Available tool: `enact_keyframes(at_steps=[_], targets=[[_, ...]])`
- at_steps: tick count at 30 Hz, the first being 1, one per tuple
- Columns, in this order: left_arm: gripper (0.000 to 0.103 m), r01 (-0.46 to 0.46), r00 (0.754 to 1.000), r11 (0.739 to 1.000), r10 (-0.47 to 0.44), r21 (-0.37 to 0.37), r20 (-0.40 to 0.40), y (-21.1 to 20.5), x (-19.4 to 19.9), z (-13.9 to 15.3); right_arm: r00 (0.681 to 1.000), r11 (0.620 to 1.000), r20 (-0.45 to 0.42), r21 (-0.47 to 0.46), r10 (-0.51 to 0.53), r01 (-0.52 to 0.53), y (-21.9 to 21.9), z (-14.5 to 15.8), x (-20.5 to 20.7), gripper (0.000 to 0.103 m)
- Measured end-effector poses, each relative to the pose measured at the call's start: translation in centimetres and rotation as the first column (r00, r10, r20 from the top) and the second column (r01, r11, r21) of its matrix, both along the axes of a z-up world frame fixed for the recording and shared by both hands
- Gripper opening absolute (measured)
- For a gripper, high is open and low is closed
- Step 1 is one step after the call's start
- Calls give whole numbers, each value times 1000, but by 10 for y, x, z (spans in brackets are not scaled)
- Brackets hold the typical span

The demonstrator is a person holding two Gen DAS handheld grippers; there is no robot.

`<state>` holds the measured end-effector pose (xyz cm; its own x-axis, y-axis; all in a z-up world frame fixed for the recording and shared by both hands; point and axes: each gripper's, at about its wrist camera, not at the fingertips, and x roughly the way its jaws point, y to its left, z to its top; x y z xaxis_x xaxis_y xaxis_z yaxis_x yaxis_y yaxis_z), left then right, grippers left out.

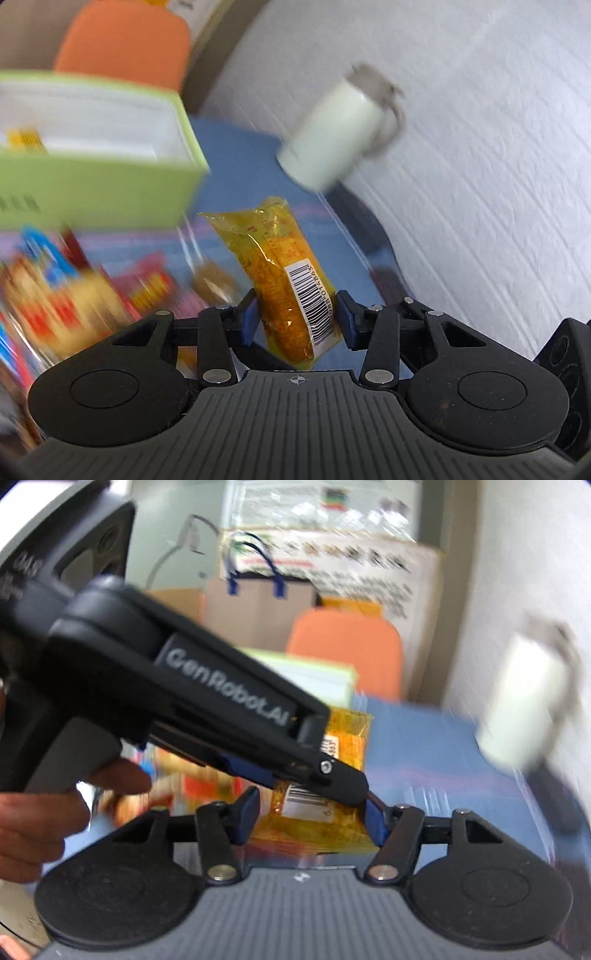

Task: Organize snacks
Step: 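Lower the orange packet into the green box and open the left gripper, then grasp the silver foil bag with the left gripper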

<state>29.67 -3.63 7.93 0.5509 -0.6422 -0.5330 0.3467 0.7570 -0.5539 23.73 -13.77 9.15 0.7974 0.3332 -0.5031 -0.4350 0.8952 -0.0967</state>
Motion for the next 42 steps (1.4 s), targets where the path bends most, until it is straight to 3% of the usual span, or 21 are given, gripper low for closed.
enact_keyframes(at_steps=[5, 12, 13, 15, 16, 18, 24, 27, 32, 39, 42], targets=[[24, -140, 988, 988, 135, 64, 81, 59, 63, 30, 992, 992, 19, 10, 126, -126, 53, 14, 92, 68], [24, -227, 974, 965, 226, 131, 20, 103, 147, 4, 983, 985, -69, 14, 171, -171, 94, -12, 183, 68], [24, -231, 973, 962, 231, 143, 15, 104, 155, -1, 983, 986, -77, 15, 168, -167, 95, -16, 189, 70], [28, -249, 968, 953, 250, 173, 14, 108, 166, -13, 986, 989, -85, 16, 145, -145, 95, -20, 198, 85], [33, -255, 966, 949, 257, 185, 17, 111, 167, -16, 989, 992, -81, 15, 126, -126, 90, -20, 189, 96], [51, -267, 963, 946, 269, 183, 16, 117, 166, -15, 991, 993, -75, 31, 112, -110, 83, -14, 181, 98], [70, -311, 948, 942, 297, 126, 119, 140, 122, 14, 999, 996, -12, 71, 48, -47, 68, 11, 135, 100], [72, -299, 948, 947, 282, 113, 146, 144, 89, 25, 998, 986, -22, 157, 55, -51, 54, 17, 112, 102], [73, -284, 949, 951, 261, 120, 178, 145, 27, 32, 963, 947, -151, 270, 223, -176, 42, 23, 61, 102], [79, -311, 938, 942, 283, 127, 202, 163, -51, 18, 963, 960, -156, 212, 219, -184, 65, -6, -38, 102], [78, -267, 958, 950, 243, 160, 155, 163, -67, -3, 944, 947, -212, 254, 253, -197, 78, -27, -56, 102]])
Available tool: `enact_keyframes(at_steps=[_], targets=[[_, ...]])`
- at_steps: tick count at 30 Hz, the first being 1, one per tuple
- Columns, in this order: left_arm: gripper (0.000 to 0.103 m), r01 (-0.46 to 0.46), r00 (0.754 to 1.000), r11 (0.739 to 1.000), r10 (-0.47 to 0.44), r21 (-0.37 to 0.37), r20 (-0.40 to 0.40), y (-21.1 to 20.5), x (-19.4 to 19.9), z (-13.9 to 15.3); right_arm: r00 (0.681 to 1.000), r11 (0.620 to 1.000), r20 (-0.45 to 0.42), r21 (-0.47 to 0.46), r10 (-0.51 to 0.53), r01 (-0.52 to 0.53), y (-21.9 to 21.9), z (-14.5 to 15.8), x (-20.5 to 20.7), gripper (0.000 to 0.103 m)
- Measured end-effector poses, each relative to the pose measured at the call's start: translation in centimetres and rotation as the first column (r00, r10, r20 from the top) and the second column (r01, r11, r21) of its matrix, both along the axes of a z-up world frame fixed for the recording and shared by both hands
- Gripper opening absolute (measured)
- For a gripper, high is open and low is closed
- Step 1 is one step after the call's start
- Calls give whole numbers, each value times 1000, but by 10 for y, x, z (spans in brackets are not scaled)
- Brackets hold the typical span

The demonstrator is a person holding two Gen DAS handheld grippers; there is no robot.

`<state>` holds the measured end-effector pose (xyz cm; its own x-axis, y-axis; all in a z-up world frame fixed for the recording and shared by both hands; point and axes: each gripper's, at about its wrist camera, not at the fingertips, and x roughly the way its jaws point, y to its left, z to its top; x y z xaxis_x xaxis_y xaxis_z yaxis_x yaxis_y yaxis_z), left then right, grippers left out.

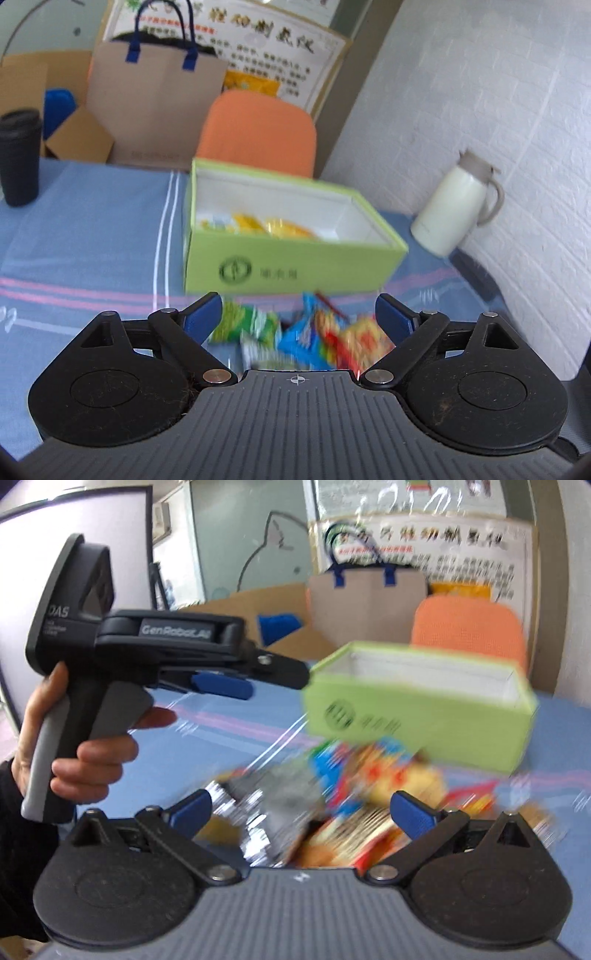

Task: Organize snacks
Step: 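Grasp the silver foil bag with the left gripper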

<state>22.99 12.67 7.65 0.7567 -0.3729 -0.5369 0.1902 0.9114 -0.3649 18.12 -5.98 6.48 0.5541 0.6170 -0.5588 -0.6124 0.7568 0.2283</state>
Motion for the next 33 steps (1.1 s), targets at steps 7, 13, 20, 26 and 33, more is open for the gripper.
enact_keyframes(at_steps=[7, 13, 20, 26, 33], targets=[[55, 63, 985, 997, -56, 39, -162, -6, 16, -41, 999, 999, -38, -35, -21, 20, 35, -28, 11, 102], [33, 101, 979, 995, -101, -9, -177, 2, 9, -47, 998, 999, -57, 17, 40, -39, 40, -26, 9, 102], [36, 89, 985, 996, -90, -14, -145, -14, -52, -43, 996, 998, -58, 8, 63, -62, 23, -19, -32, 102], [58, 34, 974, 990, -63, -135, -216, -13, -70, -70, 999, 999, -44, -44, 14, -16, 16, -39, -54, 102], [71, -27, 980, 995, 8, -91, -201, -7, -84, -69, 997, 995, 21, -70, -70, 71, 21, -59, -59, 102]])
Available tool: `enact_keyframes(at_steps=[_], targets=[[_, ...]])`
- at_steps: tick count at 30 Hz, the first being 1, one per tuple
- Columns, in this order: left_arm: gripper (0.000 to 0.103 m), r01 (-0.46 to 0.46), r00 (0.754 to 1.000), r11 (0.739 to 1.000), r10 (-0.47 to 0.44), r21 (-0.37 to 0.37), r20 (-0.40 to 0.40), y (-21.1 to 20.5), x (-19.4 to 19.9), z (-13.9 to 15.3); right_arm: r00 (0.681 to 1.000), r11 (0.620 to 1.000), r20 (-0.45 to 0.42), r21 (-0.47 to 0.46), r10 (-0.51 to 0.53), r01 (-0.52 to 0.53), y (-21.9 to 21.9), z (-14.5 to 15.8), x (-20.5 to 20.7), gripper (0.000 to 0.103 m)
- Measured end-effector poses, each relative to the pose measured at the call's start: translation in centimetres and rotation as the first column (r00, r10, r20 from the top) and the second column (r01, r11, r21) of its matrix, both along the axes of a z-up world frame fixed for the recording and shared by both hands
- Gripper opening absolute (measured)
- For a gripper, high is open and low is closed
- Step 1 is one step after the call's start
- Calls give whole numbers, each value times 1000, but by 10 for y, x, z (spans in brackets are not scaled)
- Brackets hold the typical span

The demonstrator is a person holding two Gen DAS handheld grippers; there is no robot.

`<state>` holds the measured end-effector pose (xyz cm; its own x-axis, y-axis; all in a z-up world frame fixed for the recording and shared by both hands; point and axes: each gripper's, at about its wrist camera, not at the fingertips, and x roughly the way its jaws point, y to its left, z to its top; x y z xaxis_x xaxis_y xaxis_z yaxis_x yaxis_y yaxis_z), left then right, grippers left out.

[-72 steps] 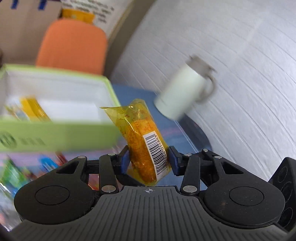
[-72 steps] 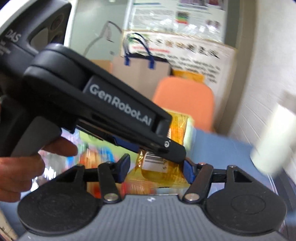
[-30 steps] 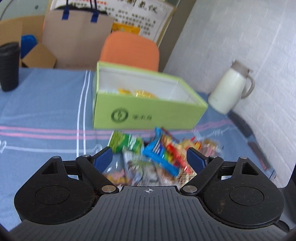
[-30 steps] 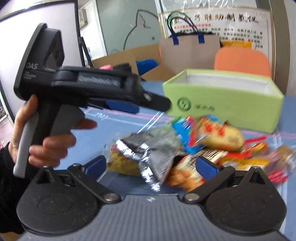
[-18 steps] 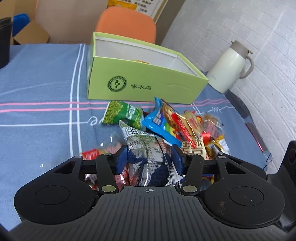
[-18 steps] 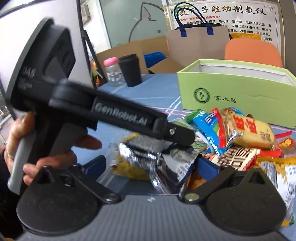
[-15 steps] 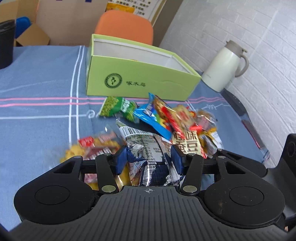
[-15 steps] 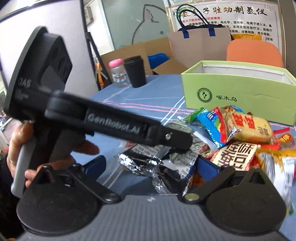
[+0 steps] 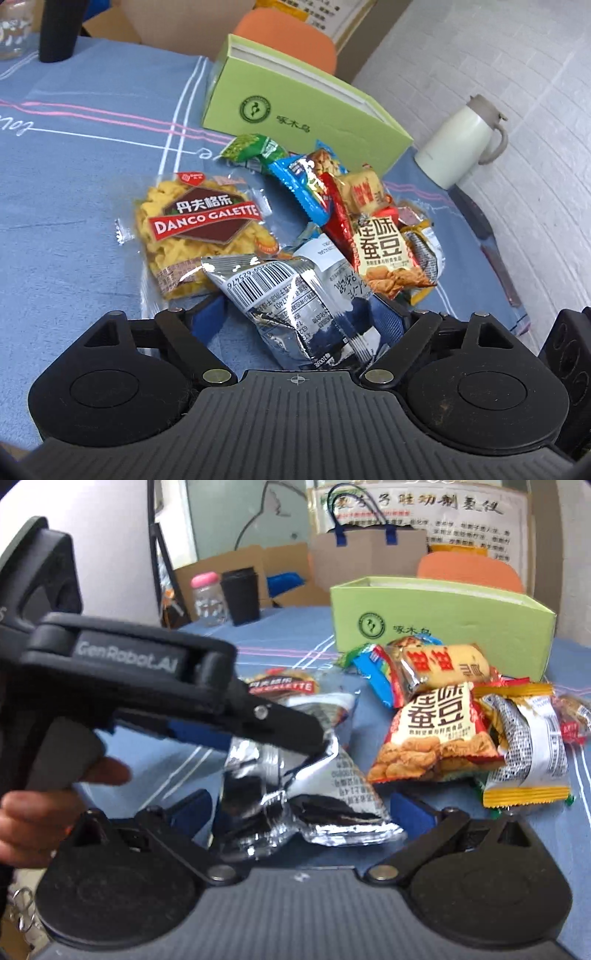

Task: Organize snacks
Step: 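Grasp the silver foil bag with the left gripper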

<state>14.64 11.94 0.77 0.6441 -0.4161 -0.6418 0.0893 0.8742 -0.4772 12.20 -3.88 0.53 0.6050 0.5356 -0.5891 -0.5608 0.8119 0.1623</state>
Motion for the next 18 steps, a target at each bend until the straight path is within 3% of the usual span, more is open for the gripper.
enact_keyframes(at_steps=[3, 5, 7, 14, 16, 17, 18], targets=[[73, 4, 1000, 1000, -4, 8, 3, -2, -4, -2, 998, 1000, 70, -9, 4, -4, 1, -8, -9, 102], [73, 3, 1000, 1000, -3, 8, 4, -3, -6, -2, 995, 997, 91, -71, 33, -27, 5, -9, -13, 102], [73, 0, 1000, 1000, 0, -3, -3, -2, -7, -2, 999, 996, 37, -87, 26, -22, 5, -2, -11, 102], [73, -17, 1000, 999, 17, -52, -12, 2, -14, -6, 998, 994, 32, -91, 62, -59, 11, -1, -6, 102], [67, -15, 1000, 1000, 14, -23, -6, -2, -15, -5, 994, 990, 44, -105, 97, -92, 16, 1, -14, 99], [53, -11, 1000, 1000, 11, -12, -3, -2, -17, -5, 994, 990, 42, -104, 103, -98, 16, 2, -17, 97], [48, -4, 1000, 1000, 3, -30, -8, 0, -19, -6, 993, 990, 44, -97, 106, -101, 14, 4, -19, 97]])
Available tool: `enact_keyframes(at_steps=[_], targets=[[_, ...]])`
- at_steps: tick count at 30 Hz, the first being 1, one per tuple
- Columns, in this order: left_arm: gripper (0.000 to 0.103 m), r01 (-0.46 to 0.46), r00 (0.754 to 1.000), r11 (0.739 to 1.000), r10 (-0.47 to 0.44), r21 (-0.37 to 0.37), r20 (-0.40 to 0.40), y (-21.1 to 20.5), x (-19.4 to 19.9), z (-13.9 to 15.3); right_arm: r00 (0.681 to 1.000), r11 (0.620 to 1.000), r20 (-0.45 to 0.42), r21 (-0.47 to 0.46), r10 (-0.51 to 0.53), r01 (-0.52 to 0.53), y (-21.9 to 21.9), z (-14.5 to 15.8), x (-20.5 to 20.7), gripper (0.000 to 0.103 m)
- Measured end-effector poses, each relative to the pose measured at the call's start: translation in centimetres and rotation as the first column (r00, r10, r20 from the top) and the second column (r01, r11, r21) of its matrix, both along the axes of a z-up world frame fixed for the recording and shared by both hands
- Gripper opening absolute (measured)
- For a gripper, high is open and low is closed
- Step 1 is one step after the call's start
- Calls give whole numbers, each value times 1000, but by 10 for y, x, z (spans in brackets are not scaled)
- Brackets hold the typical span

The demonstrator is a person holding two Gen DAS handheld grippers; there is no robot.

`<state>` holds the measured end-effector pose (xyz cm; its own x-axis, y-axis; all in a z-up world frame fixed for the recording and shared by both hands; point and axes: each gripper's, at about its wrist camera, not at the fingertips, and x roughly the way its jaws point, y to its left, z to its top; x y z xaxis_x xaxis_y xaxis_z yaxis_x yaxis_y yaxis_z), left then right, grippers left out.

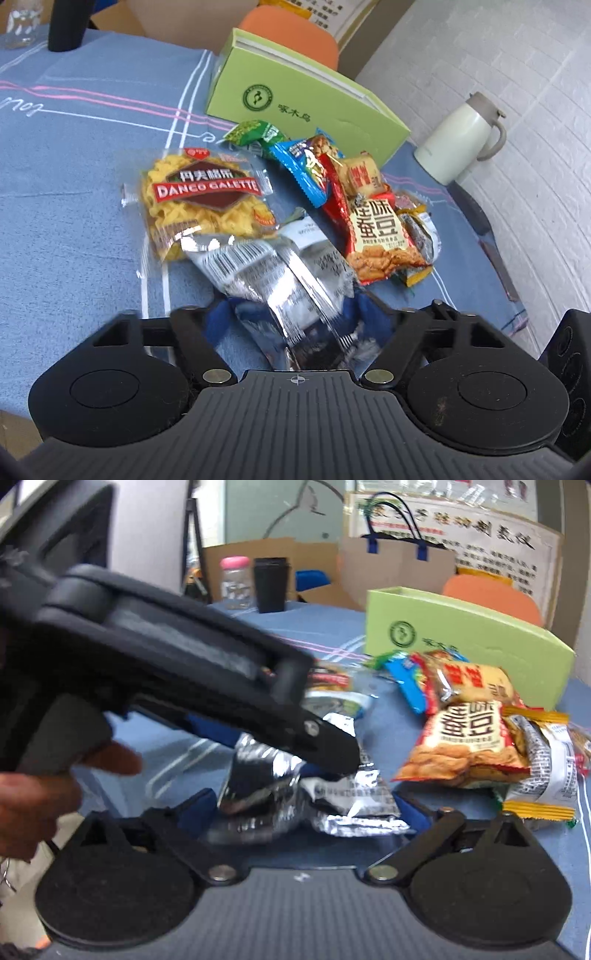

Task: Organize snacks
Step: 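Grasp the silver foil bag with the left gripper, then drop the silver foil bag into the green box with the left gripper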

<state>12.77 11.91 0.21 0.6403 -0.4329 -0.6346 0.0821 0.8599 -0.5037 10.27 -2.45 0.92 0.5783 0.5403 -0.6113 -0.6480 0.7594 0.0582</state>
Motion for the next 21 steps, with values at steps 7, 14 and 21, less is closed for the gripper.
enact_keyframes(at_steps=[7, 14, 21], targets=[[44, -5, 999, 997, 8, -72, 44, 7, -4, 27, 997, 999, 83, 47, 9, -13, -8, 38, -2, 94], [44, 48, 978, 998, -36, -51, 207, -6, 43, 85, 978, 999, 208, 34, 15, -22, -13, 78, 44, 93], [43, 84, 965, 996, -79, -10, 250, -33, 159, 117, 975, 999, 220, 11, -43, 42, -36, 96, 164, 88]])
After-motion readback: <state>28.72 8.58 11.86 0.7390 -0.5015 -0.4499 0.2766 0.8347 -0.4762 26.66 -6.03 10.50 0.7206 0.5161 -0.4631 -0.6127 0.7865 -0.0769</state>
